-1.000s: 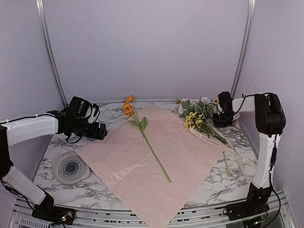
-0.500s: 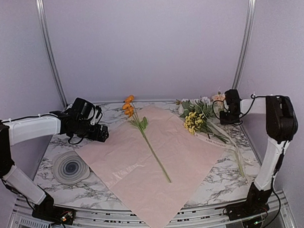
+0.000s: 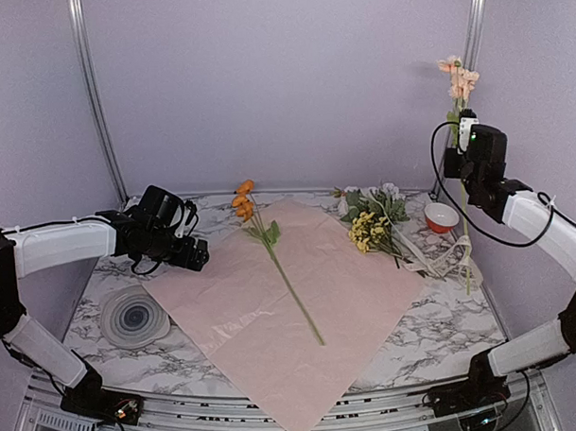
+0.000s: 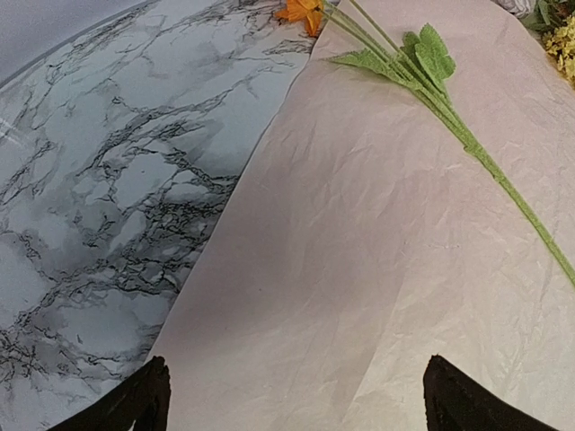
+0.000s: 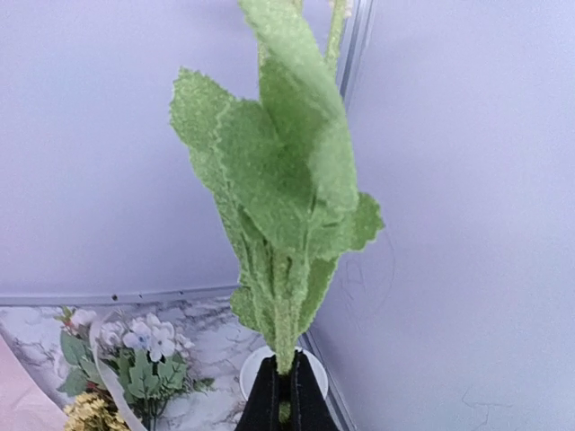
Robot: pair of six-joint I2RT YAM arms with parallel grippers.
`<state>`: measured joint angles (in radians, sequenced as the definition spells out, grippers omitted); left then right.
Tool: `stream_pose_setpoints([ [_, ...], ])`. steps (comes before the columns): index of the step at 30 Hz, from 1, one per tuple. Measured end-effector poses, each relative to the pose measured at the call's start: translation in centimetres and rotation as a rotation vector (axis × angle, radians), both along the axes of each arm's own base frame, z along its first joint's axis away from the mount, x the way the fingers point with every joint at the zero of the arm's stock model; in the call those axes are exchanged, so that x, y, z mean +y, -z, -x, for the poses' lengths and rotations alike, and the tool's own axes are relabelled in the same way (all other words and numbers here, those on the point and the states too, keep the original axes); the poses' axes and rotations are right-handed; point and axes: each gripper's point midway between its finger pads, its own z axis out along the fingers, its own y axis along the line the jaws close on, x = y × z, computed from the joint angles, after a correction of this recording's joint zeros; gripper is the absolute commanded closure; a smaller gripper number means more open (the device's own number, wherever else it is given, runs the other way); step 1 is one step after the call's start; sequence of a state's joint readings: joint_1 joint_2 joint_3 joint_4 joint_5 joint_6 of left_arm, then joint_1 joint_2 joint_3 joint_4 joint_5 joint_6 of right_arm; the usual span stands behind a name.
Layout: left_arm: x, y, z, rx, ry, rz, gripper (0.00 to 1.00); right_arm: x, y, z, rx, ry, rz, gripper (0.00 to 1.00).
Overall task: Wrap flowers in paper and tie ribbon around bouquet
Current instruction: Pick up the fake flower from the corner of the board, then adjust the ribbon at the corner of the board.
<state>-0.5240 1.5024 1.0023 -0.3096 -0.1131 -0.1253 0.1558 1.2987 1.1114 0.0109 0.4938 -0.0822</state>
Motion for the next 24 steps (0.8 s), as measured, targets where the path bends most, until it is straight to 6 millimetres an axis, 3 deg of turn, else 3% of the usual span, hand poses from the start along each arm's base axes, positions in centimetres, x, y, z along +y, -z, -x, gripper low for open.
stream_pose_setpoints([
  [8, 0.0, 0.0, 0.0, -0.006, 0.002, -0.015, 0.01, 3.4, -9.4, 5.3, -0.281, -0.252, -0.070, 1.00],
  [11, 0.1, 0.0, 0.0, -0.008, 0.004, -0.019, 0.01, 5.0, -10.7, 6.1, -0.320, -0.351, -0.135, 1.00],
  [13, 0.1, 0.0, 0.0, -0.008, 0.004, -0.020, 0.01, 7.3, -10.9, 6.2, -0.325, -0.482, -0.241, 1.00],
  [16, 0.1, 0.0, 0.0, -0.009, 0.005, -0.023, 0.01, 11.6, -9.9, 6.1, -0.277, -0.664, -0.423, 1.00],
  [19, 0.1, 0.0, 0.0, -0.009, 0.006, -0.022, 0.01, 17.7, -7.5, 6.0, -0.165, -0.825, -0.573, 1.00],
  [21, 0.1, 0.0, 0.0, -0.009, 0.006, -0.022, 0.01, 22.5, -4.9, 6.1, -0.053, -0.920, -0.653, 1.00],
  [24, 0.1, 0.0, 0.0, -0.009, 0.006, -0.022, 0.01, 28.8, 1.0, 6.2, 0.163, -1.001, -0.761, 1.00],
])
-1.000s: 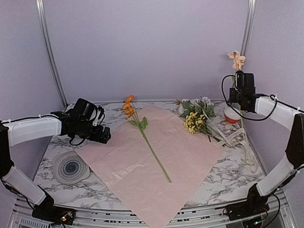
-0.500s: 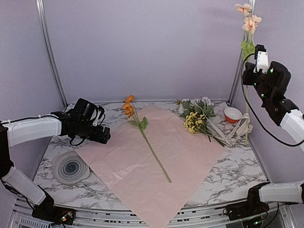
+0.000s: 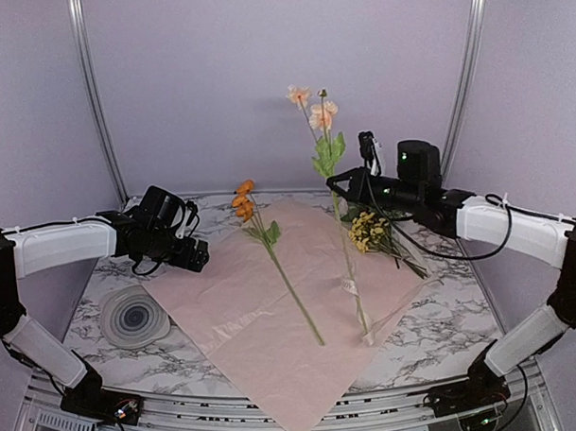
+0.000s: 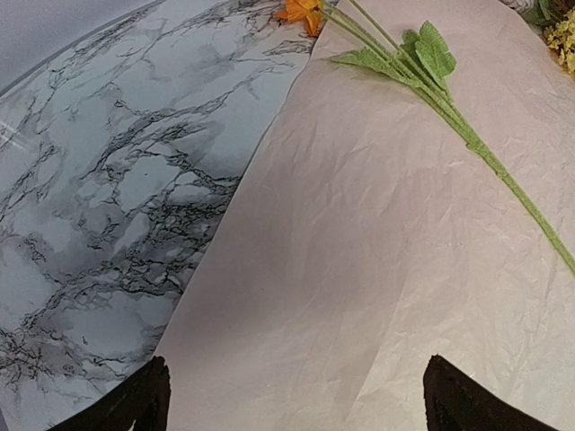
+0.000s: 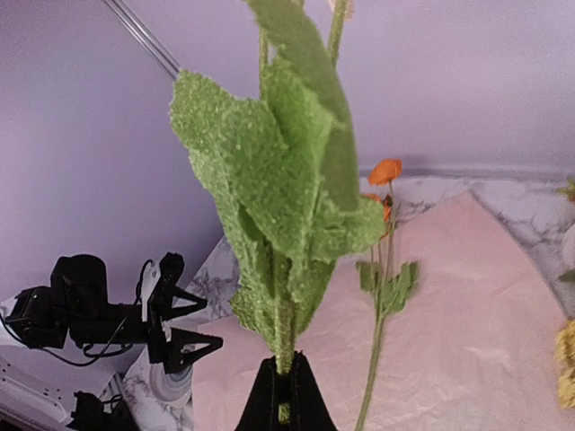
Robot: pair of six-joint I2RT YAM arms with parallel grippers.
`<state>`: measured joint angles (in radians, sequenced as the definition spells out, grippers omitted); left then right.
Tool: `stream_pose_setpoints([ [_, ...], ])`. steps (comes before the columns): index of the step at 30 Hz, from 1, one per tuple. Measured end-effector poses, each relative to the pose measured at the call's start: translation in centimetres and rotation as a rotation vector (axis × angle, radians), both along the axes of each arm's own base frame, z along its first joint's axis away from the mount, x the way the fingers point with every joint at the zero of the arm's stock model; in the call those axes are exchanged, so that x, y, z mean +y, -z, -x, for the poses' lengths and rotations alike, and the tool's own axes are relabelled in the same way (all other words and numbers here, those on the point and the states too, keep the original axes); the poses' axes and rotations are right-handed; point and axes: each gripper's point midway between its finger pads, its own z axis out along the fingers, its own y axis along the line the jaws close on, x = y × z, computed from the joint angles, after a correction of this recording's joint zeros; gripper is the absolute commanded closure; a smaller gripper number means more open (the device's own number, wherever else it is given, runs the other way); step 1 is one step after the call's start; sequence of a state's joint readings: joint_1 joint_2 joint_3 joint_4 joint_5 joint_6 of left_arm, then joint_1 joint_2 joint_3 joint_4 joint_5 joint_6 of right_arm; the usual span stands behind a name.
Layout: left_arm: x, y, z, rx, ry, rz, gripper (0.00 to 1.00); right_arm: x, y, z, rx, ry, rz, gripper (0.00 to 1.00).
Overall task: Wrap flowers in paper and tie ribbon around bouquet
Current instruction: Adjust the ribbon at the corner of the board.
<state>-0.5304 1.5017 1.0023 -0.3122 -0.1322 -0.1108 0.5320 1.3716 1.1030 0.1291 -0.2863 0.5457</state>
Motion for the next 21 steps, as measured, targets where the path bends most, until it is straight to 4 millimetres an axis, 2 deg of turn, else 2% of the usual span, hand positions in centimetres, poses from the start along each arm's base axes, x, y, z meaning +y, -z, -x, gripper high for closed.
stream_pose_setpoints([
  [3, 0.0, 0.0, 0.0, 0.000, 0.000, 0.000, 0.01, 3.8, 6.3, -0.7, 0.184, -0.078, 0.009, 1.00],
  [4, 0.0, 0.0, 0.0, 0.000, 0.000, 0.000, 0.01, 4.5, 8.6, -1.3, 0.239, -0.083, 0.022, 1.00],
  [6, 0.0, 0.0, 0.0, 0.000, 0.001, 0.000, 0.01, 5.2, 11.1, -2.0, 0.307, -0.083, 0.039, 1.00],
  [8, -0.1, 0.0, 0.0, 0.000, 0.002, 0.001, 0.01, 6.0, 12.7, -2.9, 0.351, -0.084, 0.051, 1.00],
  [11, -0.1, 0.0, 0.1, 0.002, 0.004, 0.004, 0.01, 6.5, 13.1, -4.6, 0.321, -0.022, 0.142, 1.00],
  [14, -0.2, 0.0, 0.1, 0.005, 0.009, 0.009, 0.01, 4.3, 11.6, -5.0, 0.138, 0.187, 0.398, 1.00],
  [16, -0.3, 0.0, 0.2, 0.008, 0.012, 0.013, 0.01, 1.3, 9.2, -4.4, 0.001, 0.332, 0.558, 1.00],
  [17, -0.4, 0.0, 0.2, 0.009, 0.013, 0.015, 0.01, -0.7, 7.2, -3.7, -0.076, 0.405, 0.633, 1.00],
  [19, -0.5, 0.1, 0.2, 0.012, 0.017, 0.019, 0.01, -6.4, 2.5, -2.9, -0.203, 0.580, 0.724, 1.00],
  [21, -0.5, 0.1, 0.3, 0.012, 0.020, 0.021, 0.01, -14.4, -3.2, -2.0, -0.300, 0.825, 0.778, 1.00],
])
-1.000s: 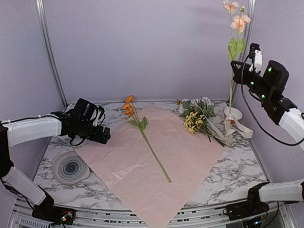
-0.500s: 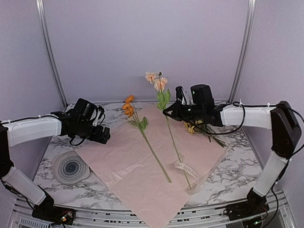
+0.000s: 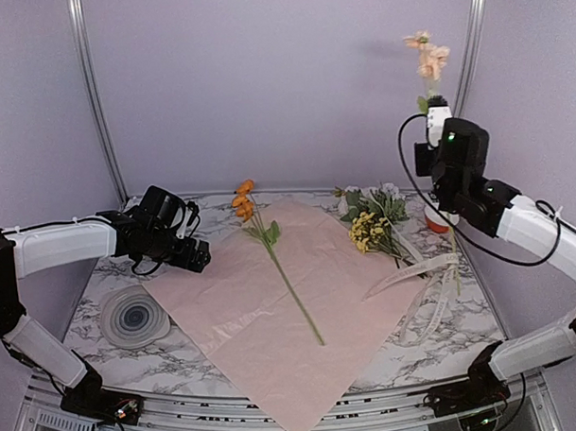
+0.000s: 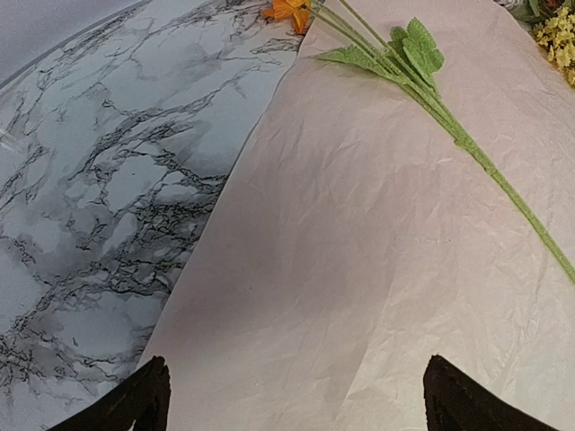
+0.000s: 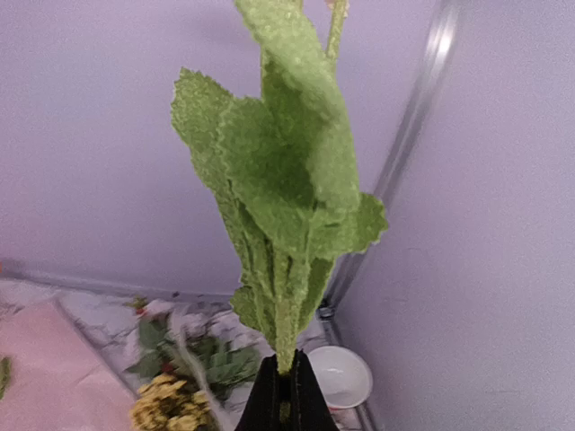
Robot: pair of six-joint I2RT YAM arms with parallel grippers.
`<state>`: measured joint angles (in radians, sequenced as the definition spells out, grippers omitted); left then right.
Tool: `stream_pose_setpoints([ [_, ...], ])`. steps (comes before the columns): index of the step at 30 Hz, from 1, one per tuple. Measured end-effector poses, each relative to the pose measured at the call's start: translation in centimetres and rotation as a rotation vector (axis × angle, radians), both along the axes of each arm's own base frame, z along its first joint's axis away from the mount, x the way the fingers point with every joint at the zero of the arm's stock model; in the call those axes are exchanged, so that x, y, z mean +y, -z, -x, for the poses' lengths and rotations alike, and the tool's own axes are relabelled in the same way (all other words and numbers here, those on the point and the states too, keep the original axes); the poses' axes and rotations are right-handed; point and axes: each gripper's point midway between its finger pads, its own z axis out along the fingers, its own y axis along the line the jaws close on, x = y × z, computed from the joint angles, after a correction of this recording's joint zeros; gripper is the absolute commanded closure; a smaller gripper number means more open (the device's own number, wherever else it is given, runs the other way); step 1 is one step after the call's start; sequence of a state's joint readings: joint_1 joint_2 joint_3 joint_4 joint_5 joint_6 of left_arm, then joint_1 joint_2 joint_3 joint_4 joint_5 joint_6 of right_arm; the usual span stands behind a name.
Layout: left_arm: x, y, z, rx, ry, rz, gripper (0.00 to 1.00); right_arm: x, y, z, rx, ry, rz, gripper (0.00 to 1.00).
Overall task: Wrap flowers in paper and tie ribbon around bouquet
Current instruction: Adjust the ribbon at the corner of the board, then place the fake flower on the flattened wrapping paper.
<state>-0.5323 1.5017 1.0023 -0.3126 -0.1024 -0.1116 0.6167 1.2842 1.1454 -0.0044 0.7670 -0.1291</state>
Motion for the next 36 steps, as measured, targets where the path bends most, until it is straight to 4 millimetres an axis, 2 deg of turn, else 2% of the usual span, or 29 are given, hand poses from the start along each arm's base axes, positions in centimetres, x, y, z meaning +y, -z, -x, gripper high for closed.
stream_pose_setpoints([
  [2, 0.0, 0.0, 0.0, 0.000, 0.001, 0.000, 0.01, -6.2, -4.2, 1.4, -0.103, 0.194, 0.056, 1.00],
  [3, 0.0, 0.0, 0.0, -0.002, 0.000, -0.002, 0.01, -8.3, -5.7, 2.2, -0.135, 0.271, 0.088, 1.00],
  [5, -0.1, 0.0, 0.0, -0.002, 0.002, -0.003, 0.01, -9.6, -7.4, 3.0, -0.169, 0.353, 0.154, 1.00],
  [7, 0.0, 0.0, 0.0, -0.003, 0.000, -0.004, 0.01, -9.3, -7.4, 2.6, -0.166, 0.376, 0.225, 1.00],
  [9, 0.0, 0.0, 0.0, -0.004, -0.001, -0.006, 0.01, -8.0, -5.0, 1.5, -0.126, 0.318, 0.299, 1.00],
  [11, 0.0, 0.0, 0.0, -0.005, -0.002, -0.008, 0.01, -6.0, -2.5, 0.9, -0.104, 0.171, 0.331, 1.00],
  [13, 0.1, 0.0, 0.0, -0.006, -0.002, -0.010, 0.01, -4.4, -1.4, 1.9, -0.143, 0.012, 0.314, 1.00],
  [14, 0.1, 0.0, 0.0, -0.007, -0.001, -0.011, 0.01, -3.9, -1.5, 3.2, -0.204, -0.065, 0.285, 1.00],
  [16, 0.1, 0.0, 0.0, -0.006, -0.001, -0.011, 0.01, -3.7, -3.1, 6.0, -0.352, -0.154, 0.213, 1.00],
  [18, 0.0, 0.0, 0.0, -0.006, 0.000, -0.010, 0.01, -4.5, -5.3, 7.7, -0.470, -0.190, 0.137, 1.00],
  [20, 0.0, 0.0, 0.0, -0.006, 0.000, -0.010, 0.01, -5.7, -7.8, 8.5, -0.567, -0.204, 0.060, 1.00],
  [22, 0.0, 0.0, 0.0, -0.005, 0.001, -0.010, 0.01, -6.5, -9.5, 9.1, -0.640, -0.245, -0.007, 1.00],
  [28, 0.0, 0.0, 0.0, -0.006, 0.001, -0.010, 0.01, -5.5, -11.7, 10.4, -0.758, -0.433, -0.120, 1.00],
  [31, 0.0, 0.0, 0.0, -0.006, 0.001, -0.010, 0.01, -5.7, -12.4, 9.4, -0.731, -0.441, -0.162, 1.00],
  [33, 0.0, 0.0, 0.0, -0.006, 0.001, -0.010, 0.01, -5.4, -13.8, 7.1, -0.644, -0.449, -0.223, 1.00],
  [35, 0.0, 0.0, 0.0, -0.006, 0.001, -0.010, 0.01, -4.2, -15.6, 4.6, -0.555, -0.496, -0.313, 1.00],
  [36, 0.0, 0.0, 0.0, -0.006, 0.001, -0.010, 0.01, -3.0, -15.7, 3.4, -0.496, -0.529, -0.373, 1.00],
])
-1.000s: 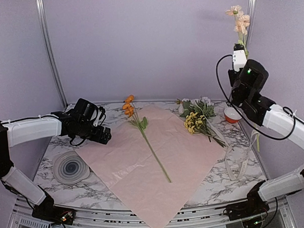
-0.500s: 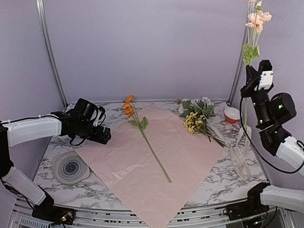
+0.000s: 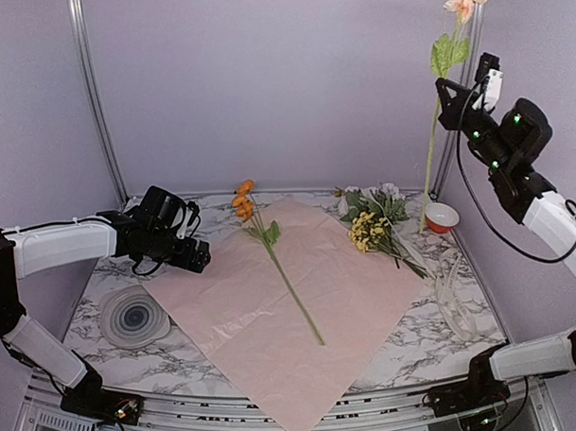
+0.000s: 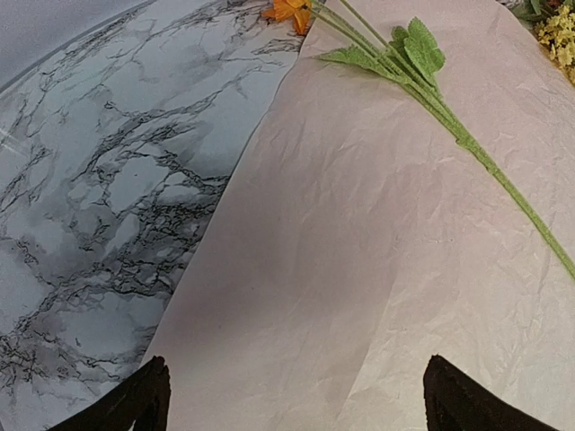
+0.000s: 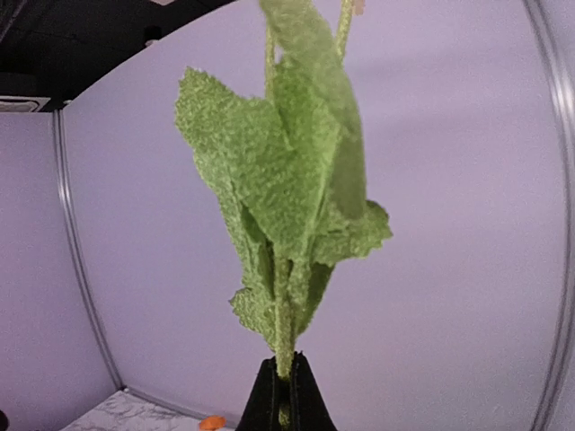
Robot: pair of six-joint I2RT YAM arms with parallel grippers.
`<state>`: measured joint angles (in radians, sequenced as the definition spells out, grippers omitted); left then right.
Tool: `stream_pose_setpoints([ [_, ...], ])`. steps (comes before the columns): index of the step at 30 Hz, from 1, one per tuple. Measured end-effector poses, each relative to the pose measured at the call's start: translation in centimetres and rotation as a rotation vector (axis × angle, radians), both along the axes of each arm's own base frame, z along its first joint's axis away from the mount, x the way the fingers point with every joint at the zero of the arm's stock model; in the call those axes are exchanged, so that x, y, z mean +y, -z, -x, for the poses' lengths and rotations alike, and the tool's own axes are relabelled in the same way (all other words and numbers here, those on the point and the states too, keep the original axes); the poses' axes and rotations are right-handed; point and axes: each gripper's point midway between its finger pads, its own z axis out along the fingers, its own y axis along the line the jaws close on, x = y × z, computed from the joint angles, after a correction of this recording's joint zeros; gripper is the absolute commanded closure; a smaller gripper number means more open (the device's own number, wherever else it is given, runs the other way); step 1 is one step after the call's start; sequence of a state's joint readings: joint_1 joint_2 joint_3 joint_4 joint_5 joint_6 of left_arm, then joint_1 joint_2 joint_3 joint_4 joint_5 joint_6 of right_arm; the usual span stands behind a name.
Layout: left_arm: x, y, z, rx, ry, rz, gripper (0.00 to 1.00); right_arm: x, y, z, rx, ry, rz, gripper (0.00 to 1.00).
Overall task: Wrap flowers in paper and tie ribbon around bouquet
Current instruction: Place the fake flower on the flattened wrapping paper, then pick up the fake flower from the corner of the board.
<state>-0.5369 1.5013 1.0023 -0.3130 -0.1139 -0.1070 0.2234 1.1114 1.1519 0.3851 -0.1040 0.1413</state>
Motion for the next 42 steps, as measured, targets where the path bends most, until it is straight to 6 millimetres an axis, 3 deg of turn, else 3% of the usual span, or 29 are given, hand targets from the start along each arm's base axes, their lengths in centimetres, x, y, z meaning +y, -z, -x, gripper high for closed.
stream_pose_setpoints([
  [2, 0.0, 0.0, 0.0, 0.000, 0.000, 0.000, 0.01, 3.2, 2.0, -1.7, 0.133, -0.121, -0.057, 1.00],
  [4, 0.0, 0.0, 0.0, -0.001, 0.001, -0.001, 0.01, 8.2, 6.2, -2.9, 0.304, -0.267, -0.091, 1.00],
  [8, 0.0, 0.0, 0.0, 0.000, 0.002, -0.001, 0.01, 19.0, 18.3, -4.7, 0.719, -0.499, -0.105, 1.00],
  [12, -0.1, 0.0, 0.1, 0.003, 0.005, 0.003, 0.01, 27.0, 29.8, -4.0, 1.059, -0.629, -0.107, 1.00],
  [15, -0.2, 0.0, 0.1, 0.005, 0.009, 0.005, 0.01, 31.0, 35.0, -2.8, 1.213, -0.686, -0.098, 1.00],
  [17, -0.3, 0.1, 0.2, 0.007, 0.012, 0.007, 0.01, 33.5, 37.0, -2.6, 1.264, -0.705, -0.076, 1.00],
  [23, -0.6, 0.1, 0.4, 0.014, 0.021, 0.016, 0.01, 37.3, 40.1, -2.7, 1.331, -0.747, -0.102, 1.00],
  [24, -0.6, 0.1, 0.4, 0.015, 0.022, 0.017, 0.01, 37.5, 40.7, -2.8, 1.342, -0.746, -0.107, 0.94],
  [27, -0.6, 0.1, 0.4, 0.015, 0.023, 0.017, 0.01, 37.5, 42.9, -3.4, 1.379, -0.719, -0.118, 0.62],
  [30, -0.6, 0.1, 0.4, 0.017, 0.023, 0.016, 0.01, 37.0, 44.1, -3.8, 1.405, -0.701, -0.124, 0.56],
  [33, -0.6, 0.1, 0.4, 0.017, 0.023, 0.016, 0.01, 36.2, 43.9, -4.6, 1.392, -0.686, -0.110, 0.55],
  [36, -0.6, 0.1, 0.4, 0.017, 0.023, 0.015, 0.01, 34.4, 41.8, -5.6, 1.342, -0.659, -0.065, 0.59],
  [39, -0.6, 0.1, 0.5, 0.017, 0.023, 0.016, 0.01, 31.0, 36.3, -6.5, 1.220, -0.618, 0.010, 0.67],
  [42, -0.6, 0.1, 0.5, 0.017, 0.023, 0.016, 0.01, 25.9, 30.0, -8.2, 1.060, -0.505, 0.084, 0.74],
])
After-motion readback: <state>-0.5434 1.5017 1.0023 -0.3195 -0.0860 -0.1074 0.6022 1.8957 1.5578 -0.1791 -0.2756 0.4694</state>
